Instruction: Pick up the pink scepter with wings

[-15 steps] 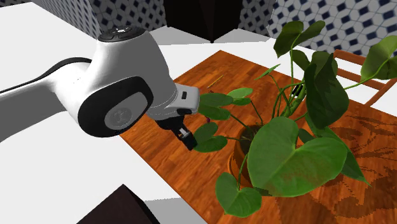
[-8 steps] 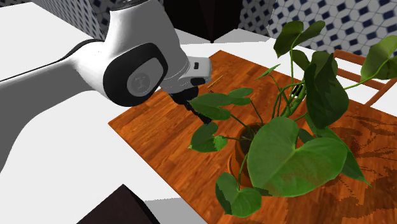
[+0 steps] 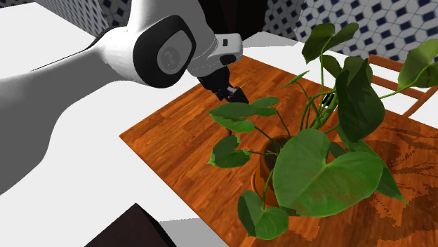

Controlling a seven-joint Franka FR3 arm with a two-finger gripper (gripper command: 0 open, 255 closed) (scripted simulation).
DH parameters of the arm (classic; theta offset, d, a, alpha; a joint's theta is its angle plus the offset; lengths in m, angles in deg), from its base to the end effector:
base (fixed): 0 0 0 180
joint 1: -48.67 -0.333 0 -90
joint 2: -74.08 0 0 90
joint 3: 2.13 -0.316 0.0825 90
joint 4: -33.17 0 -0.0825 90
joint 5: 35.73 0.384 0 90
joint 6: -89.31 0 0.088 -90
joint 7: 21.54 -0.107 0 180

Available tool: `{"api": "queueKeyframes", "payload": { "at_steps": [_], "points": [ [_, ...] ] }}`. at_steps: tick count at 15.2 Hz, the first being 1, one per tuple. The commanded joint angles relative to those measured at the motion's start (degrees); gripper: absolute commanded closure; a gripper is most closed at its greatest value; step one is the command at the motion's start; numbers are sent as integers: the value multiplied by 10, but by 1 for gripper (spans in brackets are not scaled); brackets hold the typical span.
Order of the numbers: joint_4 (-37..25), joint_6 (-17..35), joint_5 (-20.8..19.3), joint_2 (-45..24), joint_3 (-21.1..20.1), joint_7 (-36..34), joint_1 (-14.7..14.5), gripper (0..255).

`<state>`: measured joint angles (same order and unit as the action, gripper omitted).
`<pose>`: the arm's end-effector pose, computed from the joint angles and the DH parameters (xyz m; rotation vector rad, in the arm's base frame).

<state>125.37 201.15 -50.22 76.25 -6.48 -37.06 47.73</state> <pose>0.5750 0.0374 0.6697 2.8920 -0.1867 0.6161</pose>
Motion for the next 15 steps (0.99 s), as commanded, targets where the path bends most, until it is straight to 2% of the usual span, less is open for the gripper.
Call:
{"api": "queueKeyframes", "payload": {
  "at_steps": [1,5,7,8,15],
  "points": [
    [15,15,-3,1,0,-5,0,0],
    [58,51,-6,8,1,-13,1,0],
    [58,51,-6,8,1,-13,1,0],
    [57,50,-5,8,1,-12,1,255],
    [57,50,-5,8,1,-12,1,255]
  ]
}}
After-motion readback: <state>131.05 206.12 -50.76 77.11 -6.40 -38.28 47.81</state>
